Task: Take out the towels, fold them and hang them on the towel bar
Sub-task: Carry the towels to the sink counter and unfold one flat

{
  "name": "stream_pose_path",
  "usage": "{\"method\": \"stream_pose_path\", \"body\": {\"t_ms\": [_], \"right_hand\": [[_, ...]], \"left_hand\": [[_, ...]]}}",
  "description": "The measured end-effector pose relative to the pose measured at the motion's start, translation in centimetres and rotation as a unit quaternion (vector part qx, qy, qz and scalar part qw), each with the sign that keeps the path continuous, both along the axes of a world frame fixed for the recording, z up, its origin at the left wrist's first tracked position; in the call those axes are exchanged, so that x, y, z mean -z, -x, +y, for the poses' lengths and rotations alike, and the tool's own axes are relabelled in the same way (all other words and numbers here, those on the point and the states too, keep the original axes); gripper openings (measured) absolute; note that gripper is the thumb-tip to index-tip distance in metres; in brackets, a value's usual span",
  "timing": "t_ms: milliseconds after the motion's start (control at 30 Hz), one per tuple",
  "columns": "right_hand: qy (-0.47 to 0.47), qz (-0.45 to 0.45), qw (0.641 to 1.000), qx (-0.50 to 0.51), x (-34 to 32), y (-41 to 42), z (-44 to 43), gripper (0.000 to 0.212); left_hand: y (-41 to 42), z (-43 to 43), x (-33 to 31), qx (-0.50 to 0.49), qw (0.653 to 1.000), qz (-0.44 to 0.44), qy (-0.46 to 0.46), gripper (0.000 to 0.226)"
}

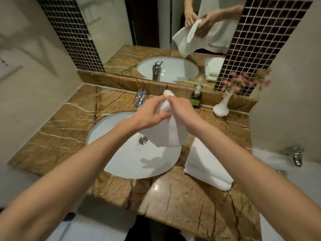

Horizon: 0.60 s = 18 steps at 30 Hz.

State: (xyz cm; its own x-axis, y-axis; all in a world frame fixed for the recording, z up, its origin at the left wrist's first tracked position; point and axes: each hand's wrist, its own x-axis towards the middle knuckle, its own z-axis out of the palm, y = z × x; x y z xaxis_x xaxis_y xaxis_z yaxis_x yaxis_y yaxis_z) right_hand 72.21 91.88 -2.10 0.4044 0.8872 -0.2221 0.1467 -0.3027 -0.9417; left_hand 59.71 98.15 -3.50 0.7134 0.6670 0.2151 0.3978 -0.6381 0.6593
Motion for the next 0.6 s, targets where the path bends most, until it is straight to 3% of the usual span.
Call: {"method": "stream_pose_path", "body": {"t_ms": [267, 400, 600], "right_hand": [[0.018, 0.014, 0.999, -0.033, 0.9, 8.2, 3.3, 0.022], [0.009, 0.031, 0.999, -0.043, 1.6, 12.4, 4.8, 0.021], [0.025, 0.043, 0.999, 0.004, 2.6, 17.1, 7.1, 0.008]], "left_hand": [[9.0, 2.1, 0.6, -0.053, 0.998, 0.005, 0.038, 0.028], [12.9, 3.4, 0.8, -0.025, 0.998, 0.027, 0.054, 0.023], [17.8, 4.9, 1.5, 0.027, 0.994, 0.029, 0.102, 0.033]]}}
